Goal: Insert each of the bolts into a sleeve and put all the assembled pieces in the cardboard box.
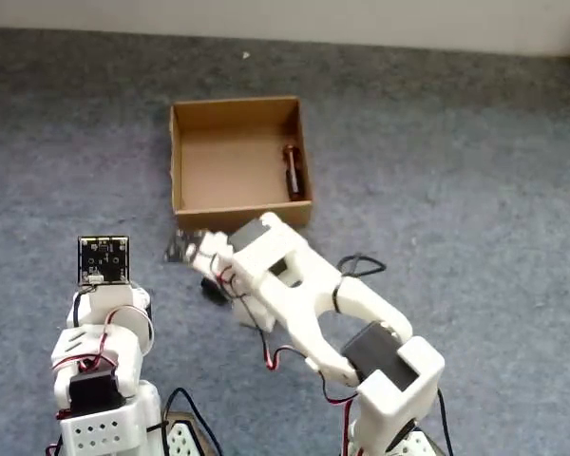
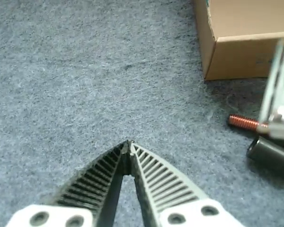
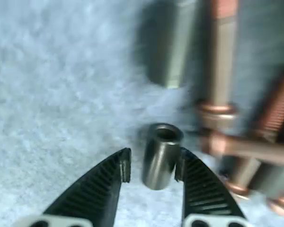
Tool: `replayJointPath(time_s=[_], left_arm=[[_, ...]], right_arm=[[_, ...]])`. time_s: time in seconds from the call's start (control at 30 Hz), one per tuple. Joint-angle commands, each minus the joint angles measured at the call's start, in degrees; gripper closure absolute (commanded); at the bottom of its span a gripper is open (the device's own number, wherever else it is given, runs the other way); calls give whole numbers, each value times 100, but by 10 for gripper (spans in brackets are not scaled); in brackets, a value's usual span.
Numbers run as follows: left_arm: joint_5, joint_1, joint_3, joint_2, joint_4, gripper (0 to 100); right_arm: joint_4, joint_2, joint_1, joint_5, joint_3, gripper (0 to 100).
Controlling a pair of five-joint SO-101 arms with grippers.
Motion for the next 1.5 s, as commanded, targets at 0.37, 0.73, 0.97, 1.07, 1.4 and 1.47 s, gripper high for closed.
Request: replayJointPath(time_s=[0.37, 0.73, 0.97, 1.07, 1.4, 1.47], left_arm=[[-79, -4, -31, -40, -114, 983], [-510, -22, -145, -40, -105, 982], [-1204, -4, -189, -31, -79, 982], [-1204, 4, -338, -31, -70, 982], [-1688, 1174, -1429, -13, 826, 986], [-1714, 1349, -1613, 127, 888, 984]], right_arm=[[-681, -127, 207, 0, 470, 995], [48, -2527, 875, -1002, 620, 993], [31, -4119, 1446, -1785, 1736, 993], [-75, -4699, 1710, -2022, 2255, 993], [-1745, -5763, 2835, -2629, 3996, 993], [-2009, -5763, 2967, -2664, 4180, 993]])
